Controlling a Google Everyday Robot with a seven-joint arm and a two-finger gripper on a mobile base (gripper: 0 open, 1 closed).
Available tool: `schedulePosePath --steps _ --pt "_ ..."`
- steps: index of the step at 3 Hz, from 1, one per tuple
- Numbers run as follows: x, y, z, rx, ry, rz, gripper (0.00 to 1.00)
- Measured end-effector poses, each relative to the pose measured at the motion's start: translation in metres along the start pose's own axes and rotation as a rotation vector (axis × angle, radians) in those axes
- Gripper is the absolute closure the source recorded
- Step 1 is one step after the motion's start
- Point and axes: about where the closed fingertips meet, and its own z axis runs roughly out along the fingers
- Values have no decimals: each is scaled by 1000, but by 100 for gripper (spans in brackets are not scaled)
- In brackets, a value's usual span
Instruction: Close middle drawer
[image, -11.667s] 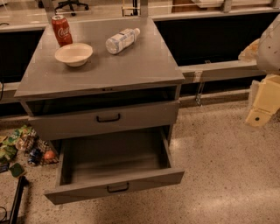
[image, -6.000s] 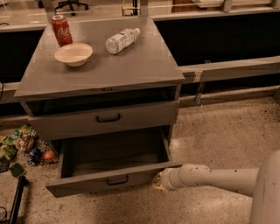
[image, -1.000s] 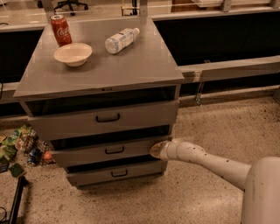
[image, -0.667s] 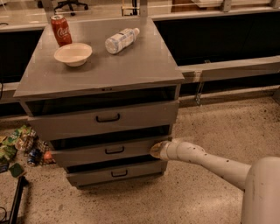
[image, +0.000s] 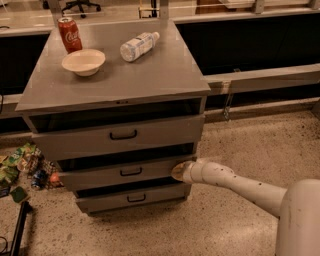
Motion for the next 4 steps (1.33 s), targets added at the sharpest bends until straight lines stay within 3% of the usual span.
schedulePosePath --steps 1,2,3,4 --pt "-1 1 -1 -1 -5 1 55" --pt "-13 8 -12 -21 -72 14 67" --pt "-18 42 -27 -57 -113 97 91" --pt "-22 84 -48 -100 -138 202 97"
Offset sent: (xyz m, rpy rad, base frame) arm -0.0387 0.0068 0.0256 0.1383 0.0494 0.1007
